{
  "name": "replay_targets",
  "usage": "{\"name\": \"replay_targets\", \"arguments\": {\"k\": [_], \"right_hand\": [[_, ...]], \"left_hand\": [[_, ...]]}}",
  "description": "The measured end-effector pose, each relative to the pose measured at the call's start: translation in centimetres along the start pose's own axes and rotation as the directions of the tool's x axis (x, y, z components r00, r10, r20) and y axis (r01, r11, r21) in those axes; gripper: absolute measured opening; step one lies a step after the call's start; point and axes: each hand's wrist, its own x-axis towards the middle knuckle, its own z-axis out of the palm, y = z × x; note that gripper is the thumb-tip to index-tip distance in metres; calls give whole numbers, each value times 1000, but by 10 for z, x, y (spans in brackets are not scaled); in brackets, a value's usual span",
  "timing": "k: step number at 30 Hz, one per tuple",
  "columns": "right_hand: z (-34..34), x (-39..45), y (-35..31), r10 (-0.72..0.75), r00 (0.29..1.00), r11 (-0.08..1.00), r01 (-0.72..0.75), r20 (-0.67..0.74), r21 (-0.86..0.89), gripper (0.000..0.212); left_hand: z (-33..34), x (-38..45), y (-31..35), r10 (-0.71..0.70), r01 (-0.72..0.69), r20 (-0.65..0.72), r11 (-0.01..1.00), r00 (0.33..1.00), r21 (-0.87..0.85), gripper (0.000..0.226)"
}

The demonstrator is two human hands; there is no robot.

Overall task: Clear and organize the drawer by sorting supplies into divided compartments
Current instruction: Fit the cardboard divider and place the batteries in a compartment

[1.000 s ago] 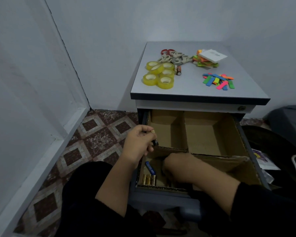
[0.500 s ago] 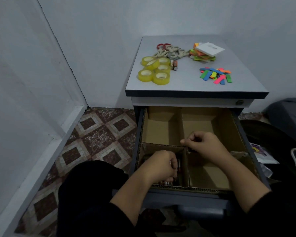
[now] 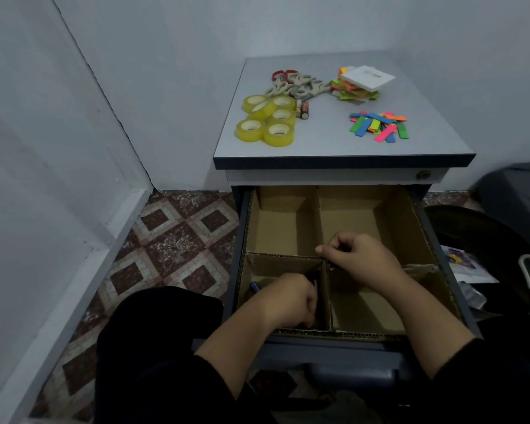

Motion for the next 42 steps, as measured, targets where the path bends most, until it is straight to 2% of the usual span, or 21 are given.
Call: {"name": "replay_targets", "arguments": {"k": [3, 5, 9, 10, 16, 19, 23, 26, 28, 31, 32, 35, 37, 42], "right_hand": [[-1, -1, 0, 5, 1000, 1000, -5, 12, -2, 32], [-1, -1, 0, 5, 1000, 1000, -5, 24, -9, 30], [-1, 0, -1, 7, 999, 999, -6, 35, -46, 30], [-1, 0, 0, 10, 999, 999, -8, 36, -49, 30], [-1, 1, 0, 11, 999, 998, -8, 45, -63, 29], [-1, 1, 0, 14, 999, 998, -12, 40, -63, 29], [-1, 0, 0, 11, 999, 997, -8, 45, -71, 29], [-1, -1, -1, 7, 999, 998, -4, 47, -65, 30], [-1, -2, -2, 2, 999, 998, 1, 48, -60, 30], [-3, -3, -3, 8, 999, 998, -4, 50, -66, 30], [-3, -3, -3, 11, 998, 997, -7, 54, -72, 30], [-2, -2, -2, 11, 999, 997, -7, 50, -83, 30], [-1, -1, -1, 6, 999, 996, -2, 38, -85, 31], [-1, -1, 0, 0, 999, 998, 2, 36, -67, 32]], "left_hand": [[0, -2, -5, -9, 10, 18, 999, 1000, -45, 9], [-6, 0, -9, -71, 70, -36, 996, 997, -47, 10], [-16, -3, -14, -264, 311, -219, 926, 939, 216, 22], [-15, -4, -17, -266, 330, -261, 913, 928, 242, 23], [-3, -4, -18, -249, 324, -311, 920, 917, 222, 25], [-2, 0, -19, -254, 314, -262, 923, 931, 221, 26], [-9, 7, -15, -322, 352, -157, 904, 934, 240, 16], [-15, 14, -14, -385, 381, -27, 896, 922, 227, 20], [-13, 13, -16, -344, 346, -54, 907, 937, 241, 11], [-10, 5, -18, -266, 321, -217, 906, 939, 276, 15], [-9, 4, -19, -247, 308, -234, 908, 941, 283, 15], [-9, 3, -22, -215, 261, -183, 924, 959, 280, 18], [-5, 3, -26, -194, 247, -199, 925, 960, 289, 31], [5, 5, -25, -223, 217, -29, 900, 974, 378, 38]]}}
